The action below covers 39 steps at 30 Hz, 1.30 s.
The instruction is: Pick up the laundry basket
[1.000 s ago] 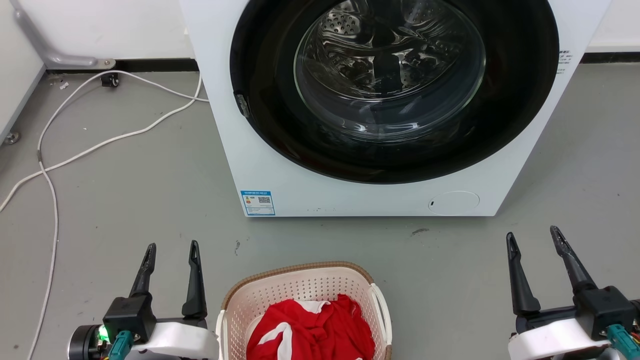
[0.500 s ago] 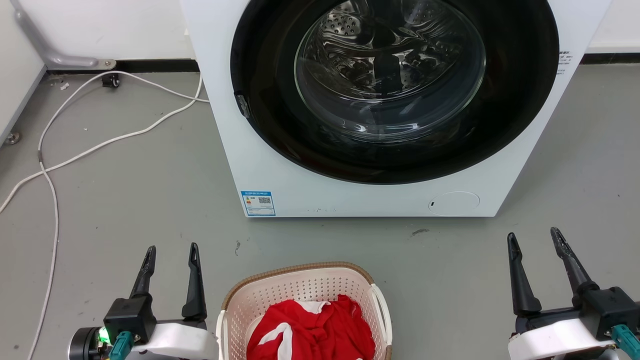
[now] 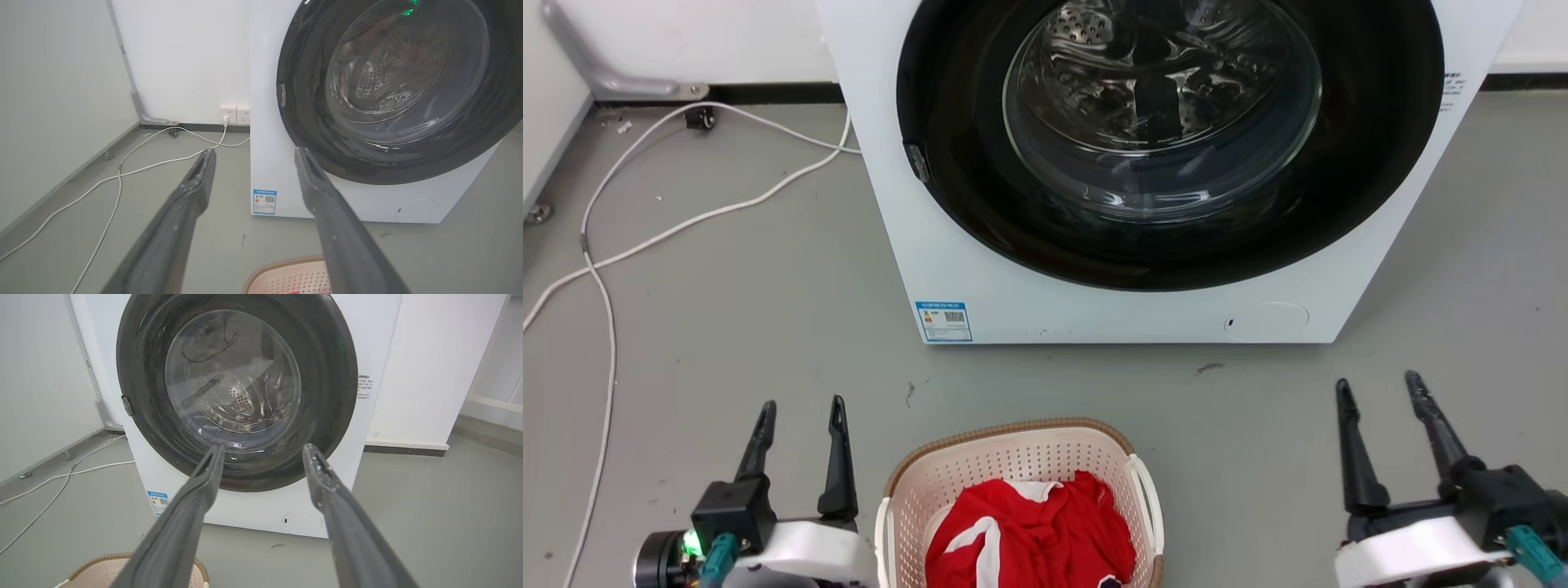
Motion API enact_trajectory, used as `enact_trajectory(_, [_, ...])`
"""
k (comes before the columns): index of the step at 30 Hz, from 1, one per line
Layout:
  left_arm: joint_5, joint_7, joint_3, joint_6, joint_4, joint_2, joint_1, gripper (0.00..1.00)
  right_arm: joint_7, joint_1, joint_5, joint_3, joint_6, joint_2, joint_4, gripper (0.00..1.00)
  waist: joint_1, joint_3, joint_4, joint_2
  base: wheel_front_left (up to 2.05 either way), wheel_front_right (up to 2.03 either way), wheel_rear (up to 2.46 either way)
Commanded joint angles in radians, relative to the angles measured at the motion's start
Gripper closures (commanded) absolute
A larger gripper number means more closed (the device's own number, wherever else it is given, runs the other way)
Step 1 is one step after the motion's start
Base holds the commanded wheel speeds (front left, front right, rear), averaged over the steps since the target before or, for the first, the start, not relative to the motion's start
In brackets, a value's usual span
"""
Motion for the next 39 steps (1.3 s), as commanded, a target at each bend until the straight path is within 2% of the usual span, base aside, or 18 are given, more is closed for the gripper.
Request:
enact_trajectory(1, [0.002,-0.003,0.006,-0.004,0.004,0.003,-0.020,0.00,-0.002,-0.015,0.012,0.010,0.000,-0.003,0.008,0.00,0.0000,0.009,0.000,-0.0001,0.00,0.00,0.00])
enact_trajectory(11, [0.012,-0.003,0.058,-0.053,0.169,0.004,-0.141,0.00,-0.002,-0.141,-0.026,0.124,0.000,-0.003,0.140,0.00,0.0000,0.126,0.007,-0.0001,0.00,0.00,0.00])
enact_trajectory(13, [0.009,-0.003,0.070,-0.069,0.252,0.010,-0.204,0.00,-0.002,-0.215,-0.055,0.170,0.000,-0.003,0.222,0.00,0.0000,0.206,0.007,-0.0001,0.00,0.00,0.00])
enact_trajectory(16, [0.008,-0.003,0.078,-0.077,0.322,0.014,-0.255,0.00,-0.002,-0.278,-0.070,0.194,-0.001,-0.003,0.288,0.00,0.0000,0.269,0.008,-0.0001,0.00,0.00,0.00])
enact_trajectory(26, [0.017,-0.003,0.103,-0.083,0.515,0.033,-0.394,0.00,-0.002,-0.447,-0.072,0.272,0.000,-0.028,0.494,0.00,0.0000,0.453,0.012,-0.0001,0.00,0.00,0.00])
enact_trajectory(32, [0.026,-0.003,0.098,-0.086,0.606,0.035,-0.457,0.00,-0.002,-0.547,-0.056,0.329,-0.001,-0.055,0.652,0.00,0.0000,0.529,0.023,-0.0001,0.00,0.00,0.00])
enact_trajectory(39, [0.030,-0.003,0.096,-0.088,0.691,0.036,-0.515,0.00,-0.002,-0.634,-0.033,0.383,0.000,-0.064,0.767,0.00,0.0000,0.601,0.033,-0.0001,0.00,0.00,0.00])
